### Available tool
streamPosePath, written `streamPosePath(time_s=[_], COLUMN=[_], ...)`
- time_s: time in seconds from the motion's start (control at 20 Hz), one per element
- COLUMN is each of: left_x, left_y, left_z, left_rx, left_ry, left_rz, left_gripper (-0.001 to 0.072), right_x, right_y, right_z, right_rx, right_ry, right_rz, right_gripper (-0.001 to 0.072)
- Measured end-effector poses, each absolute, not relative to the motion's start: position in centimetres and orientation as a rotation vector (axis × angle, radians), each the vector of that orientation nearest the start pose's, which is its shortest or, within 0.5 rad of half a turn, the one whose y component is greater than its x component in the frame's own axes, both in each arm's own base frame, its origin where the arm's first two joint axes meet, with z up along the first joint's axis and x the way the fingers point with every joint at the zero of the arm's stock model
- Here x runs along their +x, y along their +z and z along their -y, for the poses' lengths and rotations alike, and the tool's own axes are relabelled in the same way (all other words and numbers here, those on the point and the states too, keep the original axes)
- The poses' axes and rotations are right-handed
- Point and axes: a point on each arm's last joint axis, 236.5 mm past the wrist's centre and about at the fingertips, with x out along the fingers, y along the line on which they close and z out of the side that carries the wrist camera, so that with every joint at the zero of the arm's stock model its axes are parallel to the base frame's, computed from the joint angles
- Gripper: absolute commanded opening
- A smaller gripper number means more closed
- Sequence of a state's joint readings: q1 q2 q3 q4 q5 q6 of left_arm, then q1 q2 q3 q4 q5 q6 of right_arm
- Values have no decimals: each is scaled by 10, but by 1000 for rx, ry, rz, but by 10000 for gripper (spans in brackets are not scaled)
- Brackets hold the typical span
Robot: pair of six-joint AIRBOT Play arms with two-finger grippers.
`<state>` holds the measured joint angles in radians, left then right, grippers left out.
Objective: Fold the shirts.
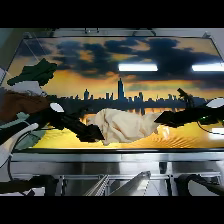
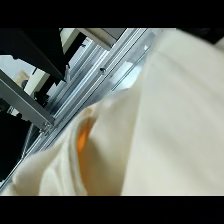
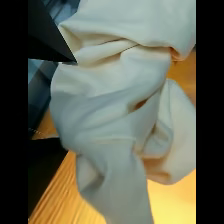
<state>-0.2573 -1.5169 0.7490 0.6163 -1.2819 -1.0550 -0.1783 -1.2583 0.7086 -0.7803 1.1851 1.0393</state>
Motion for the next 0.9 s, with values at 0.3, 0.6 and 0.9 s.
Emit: streamPosePath(time_s=[0.3,0.6,0.9], left_x=[189,228,266], left_y=[-97,-68,20], left_z=[283,297,272], left_rx=[-423,-398,-449], left_ry=[-1010,-1103,-1222], left_rz=[-1841,-1767,-1591], left_gripper=[179,18,20], right_x=[275,285,327], right_y=[-87,-64,45], right_z=[-131,-146,-127], right_rx=[579,576,590], right_ry=[574,687,787], right_rz=[-1495,-1433,-1147], right_gripper=[21,20,20])
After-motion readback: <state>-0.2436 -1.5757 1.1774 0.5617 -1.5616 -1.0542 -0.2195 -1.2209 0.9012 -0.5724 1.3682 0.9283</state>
